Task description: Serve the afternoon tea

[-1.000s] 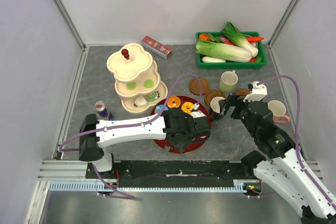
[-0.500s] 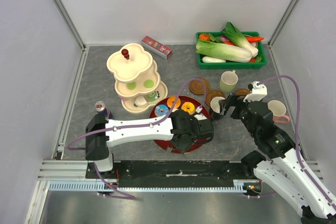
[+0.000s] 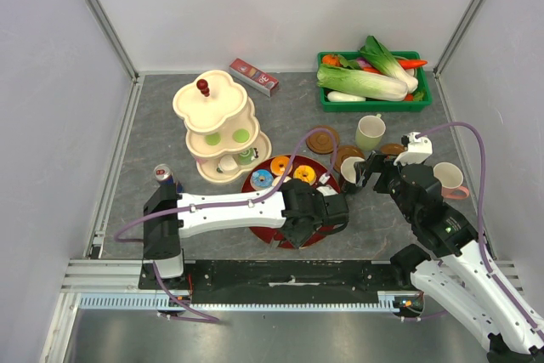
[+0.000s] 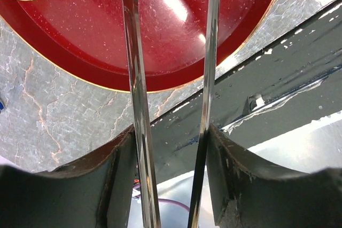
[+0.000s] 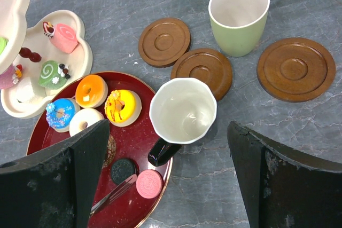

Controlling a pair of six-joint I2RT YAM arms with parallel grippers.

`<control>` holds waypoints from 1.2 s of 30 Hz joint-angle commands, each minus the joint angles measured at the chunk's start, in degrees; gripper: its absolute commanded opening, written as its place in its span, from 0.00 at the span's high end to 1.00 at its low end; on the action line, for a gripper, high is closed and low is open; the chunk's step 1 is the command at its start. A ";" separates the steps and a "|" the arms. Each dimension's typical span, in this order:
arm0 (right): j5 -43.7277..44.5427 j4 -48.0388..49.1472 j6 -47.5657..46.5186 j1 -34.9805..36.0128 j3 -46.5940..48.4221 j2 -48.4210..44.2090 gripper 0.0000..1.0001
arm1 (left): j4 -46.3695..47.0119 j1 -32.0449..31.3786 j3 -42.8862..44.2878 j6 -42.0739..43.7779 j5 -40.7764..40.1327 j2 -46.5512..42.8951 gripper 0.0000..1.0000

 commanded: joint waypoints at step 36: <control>0.58 1.38 0.53 0.02 -0.20 -0.50 0.02 | -2.92 -0.30 5.63 0.26 -4.89 -0.68 0.53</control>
